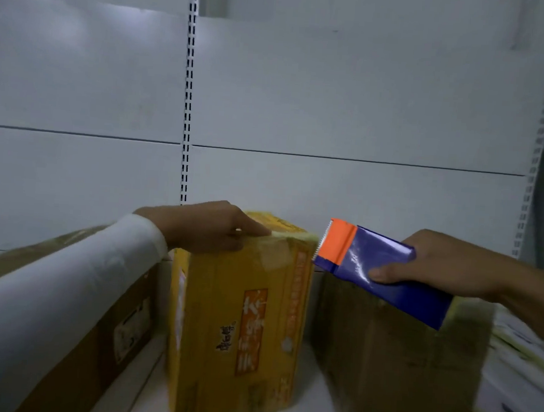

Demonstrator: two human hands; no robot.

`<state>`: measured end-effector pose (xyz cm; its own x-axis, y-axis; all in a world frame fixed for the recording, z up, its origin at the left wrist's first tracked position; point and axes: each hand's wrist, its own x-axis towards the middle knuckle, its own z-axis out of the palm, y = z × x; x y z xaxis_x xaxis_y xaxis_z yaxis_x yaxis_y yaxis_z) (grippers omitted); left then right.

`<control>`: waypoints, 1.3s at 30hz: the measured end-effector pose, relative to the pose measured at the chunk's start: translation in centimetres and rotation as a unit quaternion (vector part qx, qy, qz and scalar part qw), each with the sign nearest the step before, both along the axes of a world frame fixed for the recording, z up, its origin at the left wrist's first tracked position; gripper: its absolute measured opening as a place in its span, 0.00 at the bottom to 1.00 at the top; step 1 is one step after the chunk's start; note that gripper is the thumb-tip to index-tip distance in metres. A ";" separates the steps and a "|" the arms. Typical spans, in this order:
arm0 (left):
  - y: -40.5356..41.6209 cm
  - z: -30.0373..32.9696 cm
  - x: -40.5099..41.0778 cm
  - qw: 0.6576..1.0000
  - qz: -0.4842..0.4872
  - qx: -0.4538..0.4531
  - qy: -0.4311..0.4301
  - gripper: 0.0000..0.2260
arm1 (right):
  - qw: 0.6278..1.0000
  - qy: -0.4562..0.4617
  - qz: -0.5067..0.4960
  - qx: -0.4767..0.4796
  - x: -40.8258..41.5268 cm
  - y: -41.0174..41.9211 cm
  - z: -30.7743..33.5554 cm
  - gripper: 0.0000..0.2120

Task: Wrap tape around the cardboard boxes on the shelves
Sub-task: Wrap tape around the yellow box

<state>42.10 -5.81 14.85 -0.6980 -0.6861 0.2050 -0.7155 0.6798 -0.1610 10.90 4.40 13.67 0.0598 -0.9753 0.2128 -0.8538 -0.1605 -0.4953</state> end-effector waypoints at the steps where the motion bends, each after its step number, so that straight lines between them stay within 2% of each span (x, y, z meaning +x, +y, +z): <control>1: -0.3 -0.5 0.5 0.999 -0.025 -0.013 0.020 0.20 | 1.000 -0.001 0.000 -0.001 0.5 0.6 -0.3 0.24; 3: -1.0 -1.6 1.4 0.996 -0.058 -0.045 0.051 0.19 | 1.000 -0.004 0.001 0.000 1.3 1.8 -1.0 0.21; 7: -1.4 -2.9 1.9 0.990 -0.039 -0.133 0.026 0.21 | 1.000 -0.010 0.005 0.002 2.2 3.3 -1.5 0.18; 13: -1.4 -2.3 -0.8 0.985 0.010 -0.116 0.124 0.24 | 0.999 -0.037 0.030 0.007 2.1 4.1 -2.1 0.20; 16: -2.7 -2.6 -2.8 0.975 0.064 -0.134 0.164 0.24 | 0.998 -0.047 0.047 0.007 1.6 3.7 -2.6 0.30; 19: -3.4 -3.9 -3.4 0.973 0.114 -0.169 0.110 0.21 | 0.997 -0.057 0.049 -0.002 1.1 3.0 -3.3 0.34; 22: -3.3 -4.7 -3.3 0.961 0.119 -0.231 0.090 0.21 | 0.998 -0.036 0.041 -0.011 0.4 2.2 -3.7 0.40; 24: -3.3 -4.8 -3.3 0.959 0.122 -0.240 0.083 0.22 | 0.998 -0.024 0.051 -0.008 0.2 1.7 -3.9 0.42; 25: -3.3 -4.9 -3.2 0.960 0.121 -0.241 0.078 0.23 | 0.998 -0.028 0.058 -0.010 0.3 1.5 -4.0 0.40; 29: -3.1 -4.9 -2.8 0.964 0.109 -0.235 0.066 0.26 | 0.996 -0.026 0.086 -0.016 0.8 0.9 -4.4 0.20; 33: -2.6 -3.9 -3.0 0.965 0.112 -0.222 0.080 0.27 | 0.993 -0.036 0.117 0.000 0.5 0.8 -3.8 0.17; 35: -2.3 -4.0 -3.5 0.964 0.107 -0.224 0.095 0.27 | 0.991 -0.040 0.130 -0.003 0.4 0.8 -3.5 0.08; 39: -2.1 -4.9 -4.4 0.958 0.093 -0.258 0.087 0.28 | 0.987 -0.055 0.151 -0.006 0.5 0.5 -3.6 0.06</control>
